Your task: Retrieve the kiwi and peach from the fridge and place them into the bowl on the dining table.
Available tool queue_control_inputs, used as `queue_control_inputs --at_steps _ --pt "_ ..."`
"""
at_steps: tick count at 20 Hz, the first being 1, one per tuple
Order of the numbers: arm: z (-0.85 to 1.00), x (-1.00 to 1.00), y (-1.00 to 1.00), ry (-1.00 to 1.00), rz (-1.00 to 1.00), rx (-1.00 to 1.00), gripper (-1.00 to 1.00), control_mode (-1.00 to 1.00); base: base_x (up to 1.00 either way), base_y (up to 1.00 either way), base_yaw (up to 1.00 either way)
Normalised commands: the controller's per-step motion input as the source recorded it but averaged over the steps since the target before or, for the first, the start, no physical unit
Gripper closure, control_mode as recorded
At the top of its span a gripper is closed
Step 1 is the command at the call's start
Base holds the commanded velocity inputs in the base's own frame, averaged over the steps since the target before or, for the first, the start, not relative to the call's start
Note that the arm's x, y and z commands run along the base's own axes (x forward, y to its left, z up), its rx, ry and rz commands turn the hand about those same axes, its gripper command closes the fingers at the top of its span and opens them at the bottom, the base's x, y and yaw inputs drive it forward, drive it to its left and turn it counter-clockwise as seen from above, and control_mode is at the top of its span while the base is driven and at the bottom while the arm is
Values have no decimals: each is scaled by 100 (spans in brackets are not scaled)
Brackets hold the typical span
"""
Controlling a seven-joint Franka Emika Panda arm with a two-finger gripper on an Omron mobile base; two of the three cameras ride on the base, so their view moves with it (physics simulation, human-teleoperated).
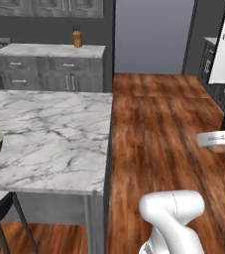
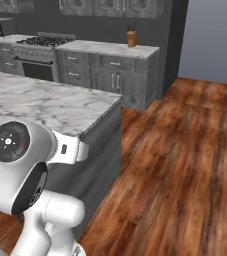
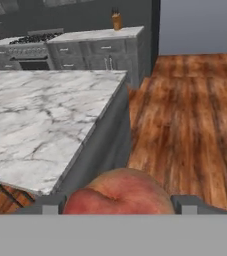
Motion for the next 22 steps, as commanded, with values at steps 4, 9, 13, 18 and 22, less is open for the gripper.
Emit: queue_control_inputs --at_steps 4,9,13,18,22 --pt "0 0 0 0 0 0 100 100 -67 100 -13" --pt "0 0 0 0 0 0 100 100 -51 100 -6" --pt "0 0 0 0 0 0 100 100 -6 100 0" --pt "0 0 0 0 0 0 100 100 1 99 0" --pt "0 0 0 0 0 0 100 100 36 44 0"
